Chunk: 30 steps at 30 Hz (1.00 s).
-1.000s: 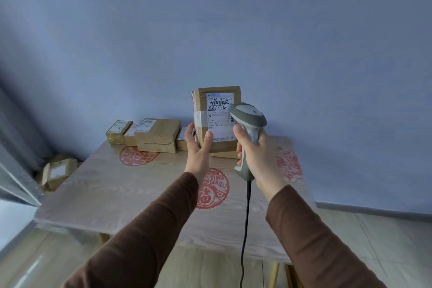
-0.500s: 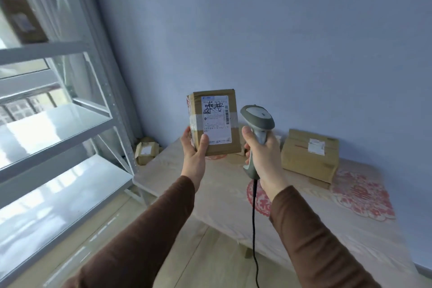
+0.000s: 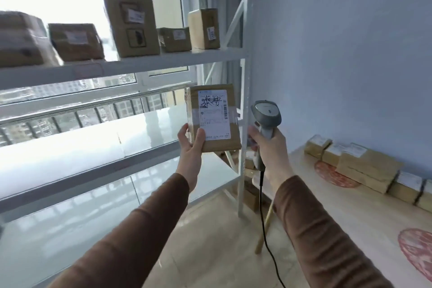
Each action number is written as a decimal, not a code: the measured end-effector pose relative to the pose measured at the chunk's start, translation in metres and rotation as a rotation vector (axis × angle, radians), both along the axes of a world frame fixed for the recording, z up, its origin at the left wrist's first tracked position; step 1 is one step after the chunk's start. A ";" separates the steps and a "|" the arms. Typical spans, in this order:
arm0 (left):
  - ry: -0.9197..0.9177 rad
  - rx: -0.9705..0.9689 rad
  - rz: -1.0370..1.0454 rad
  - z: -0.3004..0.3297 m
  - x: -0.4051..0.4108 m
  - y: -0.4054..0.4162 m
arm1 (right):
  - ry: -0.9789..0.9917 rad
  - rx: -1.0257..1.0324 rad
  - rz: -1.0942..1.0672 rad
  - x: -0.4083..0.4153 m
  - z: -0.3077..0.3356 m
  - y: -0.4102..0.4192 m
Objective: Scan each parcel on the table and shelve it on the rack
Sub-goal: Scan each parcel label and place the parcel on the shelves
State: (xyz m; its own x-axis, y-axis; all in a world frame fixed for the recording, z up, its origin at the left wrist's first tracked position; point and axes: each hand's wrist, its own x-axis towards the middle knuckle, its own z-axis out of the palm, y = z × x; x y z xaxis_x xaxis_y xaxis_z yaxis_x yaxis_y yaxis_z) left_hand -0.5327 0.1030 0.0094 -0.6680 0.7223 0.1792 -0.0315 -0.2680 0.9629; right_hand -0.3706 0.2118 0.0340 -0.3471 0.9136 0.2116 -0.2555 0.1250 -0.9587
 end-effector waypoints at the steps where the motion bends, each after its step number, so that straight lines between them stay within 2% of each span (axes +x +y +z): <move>1: -0.013 -0.006 0.035 0.001 -0.026 -0.017 | -0.004 -0.015 0.044 -0.030 0.002 -0.011; 5: -0.079 -0.003 0.190 -0.002 -0.118 -0.078 | -0.007 -0.070 0.247 -0.141 0.004 -0.057; 10: -0.170 -0.015 0.330 -0.010 -0.213 -0.136 | -0.104 -0.084 0.432 -0.259 -0.007 -0.108; 19: -0.271 -0.082 0.578 -0.023 -0.374 -0.216 | -0.161 -0.192 0.676 -0.454 -0.035 -0.172; 30: -0.311 -0.077 0.761 -0.042 -0.506 -0.337 | -0.209 -0.276 0.889 -0.620 -0.058 -0.286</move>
State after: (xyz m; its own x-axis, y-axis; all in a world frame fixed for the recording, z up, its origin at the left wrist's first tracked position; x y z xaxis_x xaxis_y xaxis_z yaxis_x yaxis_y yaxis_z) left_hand -1.0383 -0.2337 -0.0322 -0.9905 0.0545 -0.1264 -0.1362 -0.2572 0.9567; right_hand -0.9905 -0.0739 -0.0242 -0.9451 0.3051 -0.1169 0.0321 -0.2695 -0.9625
